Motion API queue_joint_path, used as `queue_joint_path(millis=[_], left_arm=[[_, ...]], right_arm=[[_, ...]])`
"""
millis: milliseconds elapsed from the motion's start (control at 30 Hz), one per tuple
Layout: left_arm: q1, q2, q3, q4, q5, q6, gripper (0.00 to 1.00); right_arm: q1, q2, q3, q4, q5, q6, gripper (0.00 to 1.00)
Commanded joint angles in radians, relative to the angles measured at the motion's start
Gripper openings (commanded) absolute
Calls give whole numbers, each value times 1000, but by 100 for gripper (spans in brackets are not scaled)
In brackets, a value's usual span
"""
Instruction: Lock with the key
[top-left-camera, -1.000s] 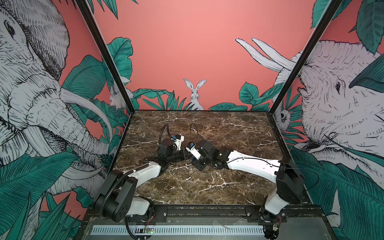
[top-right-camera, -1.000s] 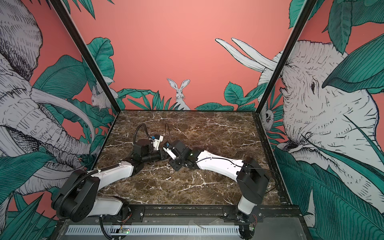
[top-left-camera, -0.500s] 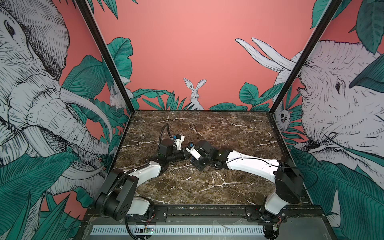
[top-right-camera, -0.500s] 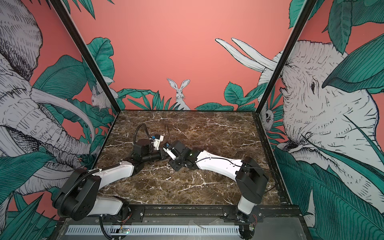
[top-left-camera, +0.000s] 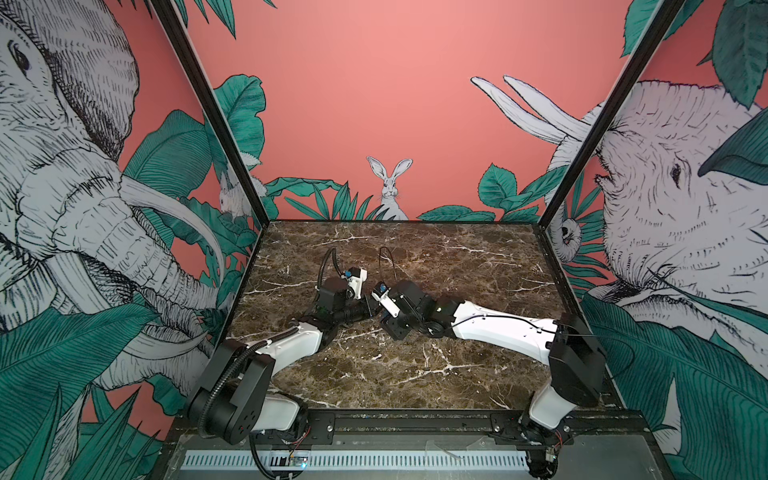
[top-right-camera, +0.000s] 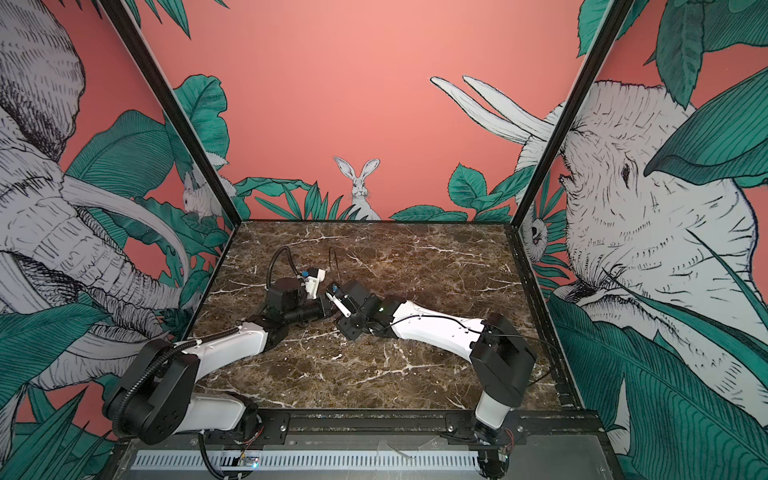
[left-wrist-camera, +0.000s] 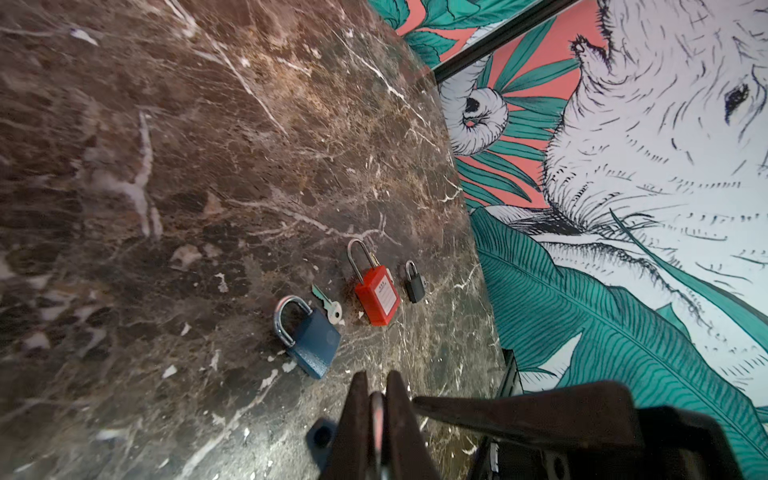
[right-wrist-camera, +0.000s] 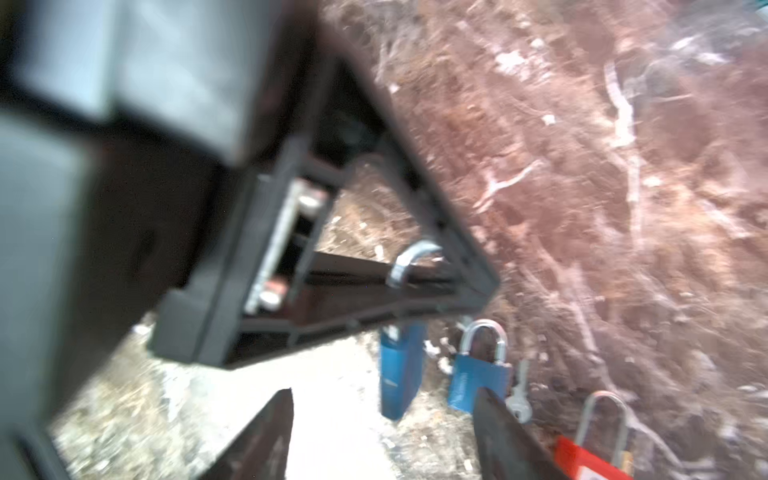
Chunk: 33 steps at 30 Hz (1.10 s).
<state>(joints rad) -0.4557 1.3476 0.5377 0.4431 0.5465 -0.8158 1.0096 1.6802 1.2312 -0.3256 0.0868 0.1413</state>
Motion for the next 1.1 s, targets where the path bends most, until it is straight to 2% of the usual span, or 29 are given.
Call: queue_joint_path(millis=[0, 300, 467, 533, 667, 867, 1067], left_arm=[[-3, -63, 10, -4, -49, -3, 0], [-2, -153, 58, -64, -163, -36, 0], [-2, -224, 65, -108, -281, -85, 0], [-2, -247, 82, -142, -307, -97, 0], [-2, -258, 137, -206, -285, -129, 0], [-3, -293, 76, -40, -310, -304, 0], [-2, -286, 59, 63, -287, -425, 0]], right_arm=[[-5, -40, 27, 32, 125, -50, 74], [-60, -163, 4, 131, 237, -132, 78], [-99, -256, -88, 235, 208, -62, 78], [-115, -297, -146, 287, 166, -22, 78], [-157, -382, -246, 355, 27, 74, 77], [-207, -505, -425, 606, -269, 197, 74], [-246, -489, -463, 779, -472, 372, 68]])
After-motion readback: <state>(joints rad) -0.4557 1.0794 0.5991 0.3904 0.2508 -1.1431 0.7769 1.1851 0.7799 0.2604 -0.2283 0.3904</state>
